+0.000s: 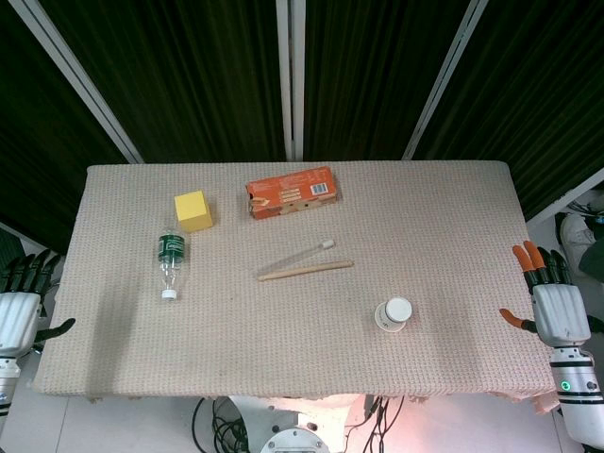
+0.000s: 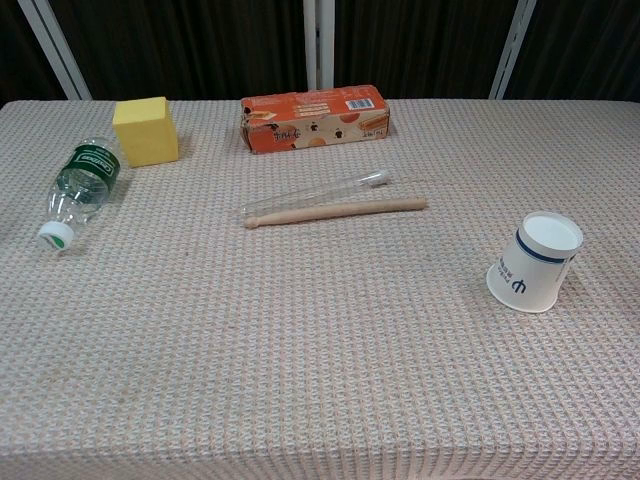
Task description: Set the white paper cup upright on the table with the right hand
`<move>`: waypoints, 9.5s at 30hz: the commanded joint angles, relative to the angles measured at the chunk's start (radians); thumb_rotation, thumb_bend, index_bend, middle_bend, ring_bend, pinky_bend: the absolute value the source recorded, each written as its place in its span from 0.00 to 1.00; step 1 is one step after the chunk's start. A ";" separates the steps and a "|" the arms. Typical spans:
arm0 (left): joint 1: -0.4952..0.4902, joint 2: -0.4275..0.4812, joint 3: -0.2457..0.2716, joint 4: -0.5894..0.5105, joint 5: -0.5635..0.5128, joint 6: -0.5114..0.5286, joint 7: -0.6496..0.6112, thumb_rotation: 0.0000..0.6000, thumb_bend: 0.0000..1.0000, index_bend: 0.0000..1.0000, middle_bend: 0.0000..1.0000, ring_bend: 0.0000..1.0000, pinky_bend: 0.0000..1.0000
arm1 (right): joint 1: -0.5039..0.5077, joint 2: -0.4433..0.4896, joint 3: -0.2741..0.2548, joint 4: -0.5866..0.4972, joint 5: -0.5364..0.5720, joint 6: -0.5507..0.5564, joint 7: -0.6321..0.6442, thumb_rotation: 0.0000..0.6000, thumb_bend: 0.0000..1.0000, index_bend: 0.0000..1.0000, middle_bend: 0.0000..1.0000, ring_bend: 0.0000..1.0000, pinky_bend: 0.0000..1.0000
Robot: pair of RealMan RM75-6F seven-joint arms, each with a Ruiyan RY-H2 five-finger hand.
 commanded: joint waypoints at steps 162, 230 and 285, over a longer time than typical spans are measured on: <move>0.005 0.058 0.012 -0.076 -0.028 -0.041 -0.003 1.00 0.03 0.00 0.00 0.00 0.00 | 0.380 0.092 -0.149 -0.230 -0.082 -0.519 -0.528 1.00 0.03 0.00 0.13 0.00 0.00; -0.010 0.055 0.018 -0.067 -0.036 -0.076 -0.012 1.00 0.03 0.00 0.00 0.00 0.00 | 0.328 -0.158 -0.086 0.124 -0.155 -0.152 0.822 1.00 0.12 0.53 0.54 0.13 0.00; -0.028 0.057 0.026 -0.053 -0.041 -0.117 -0.042 1.00 0.03 0.00 0.00 0.00 0.00 | 0.337 -0.326 -0.216 0.512 -0.218 -0.245 1.698 1.00 0.05 0.08 0.13 0.00 0.00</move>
